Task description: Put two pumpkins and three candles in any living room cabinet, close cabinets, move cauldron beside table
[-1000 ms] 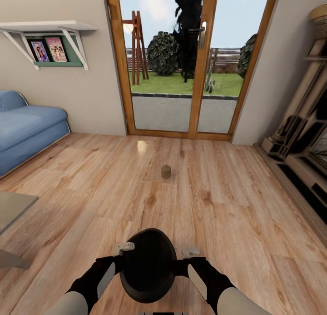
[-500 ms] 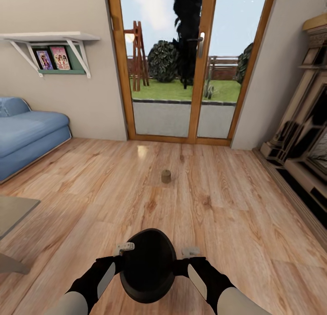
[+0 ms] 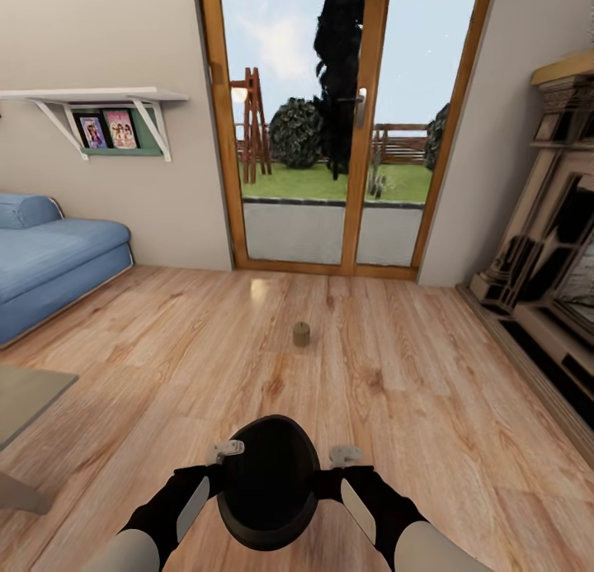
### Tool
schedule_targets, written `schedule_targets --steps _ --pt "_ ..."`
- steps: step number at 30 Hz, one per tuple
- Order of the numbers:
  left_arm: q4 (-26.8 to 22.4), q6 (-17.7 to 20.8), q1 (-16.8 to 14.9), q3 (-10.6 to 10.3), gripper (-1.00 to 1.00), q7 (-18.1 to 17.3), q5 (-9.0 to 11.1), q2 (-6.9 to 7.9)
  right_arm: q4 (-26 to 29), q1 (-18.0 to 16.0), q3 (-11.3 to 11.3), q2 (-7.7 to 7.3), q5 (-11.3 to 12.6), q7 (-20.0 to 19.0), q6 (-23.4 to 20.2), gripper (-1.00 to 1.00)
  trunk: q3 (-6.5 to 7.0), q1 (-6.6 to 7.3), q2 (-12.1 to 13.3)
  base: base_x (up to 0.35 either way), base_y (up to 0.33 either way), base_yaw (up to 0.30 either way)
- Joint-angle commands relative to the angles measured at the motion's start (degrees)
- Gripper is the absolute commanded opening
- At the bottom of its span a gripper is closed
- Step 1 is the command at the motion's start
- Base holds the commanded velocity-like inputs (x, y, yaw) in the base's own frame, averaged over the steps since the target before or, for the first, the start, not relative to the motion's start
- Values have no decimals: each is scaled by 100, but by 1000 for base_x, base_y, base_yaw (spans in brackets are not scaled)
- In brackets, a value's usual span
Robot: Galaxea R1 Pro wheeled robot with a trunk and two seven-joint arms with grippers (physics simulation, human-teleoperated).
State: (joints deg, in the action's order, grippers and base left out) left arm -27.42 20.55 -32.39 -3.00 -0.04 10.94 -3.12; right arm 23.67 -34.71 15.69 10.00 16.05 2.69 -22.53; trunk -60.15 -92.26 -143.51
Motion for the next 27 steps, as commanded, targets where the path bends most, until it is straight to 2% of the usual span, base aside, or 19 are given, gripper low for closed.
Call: schedule_targets --steps 1,22,27 --pt "-18 28 -4 -8 -100 13 84 4 7 -1 21 0 12 30 -24 -100 18 4 -1 0 0 0" --pt "-18 28 -4 -8 -100 13 84 4 32 -1 22 0 4 4 -20 -100 483 58 27 0 0 0" --pt "-18 28 -4 -8 -100 13 84 4 32 -1 21 0 3 4 -15 -100 573 168 228 0 0 0"
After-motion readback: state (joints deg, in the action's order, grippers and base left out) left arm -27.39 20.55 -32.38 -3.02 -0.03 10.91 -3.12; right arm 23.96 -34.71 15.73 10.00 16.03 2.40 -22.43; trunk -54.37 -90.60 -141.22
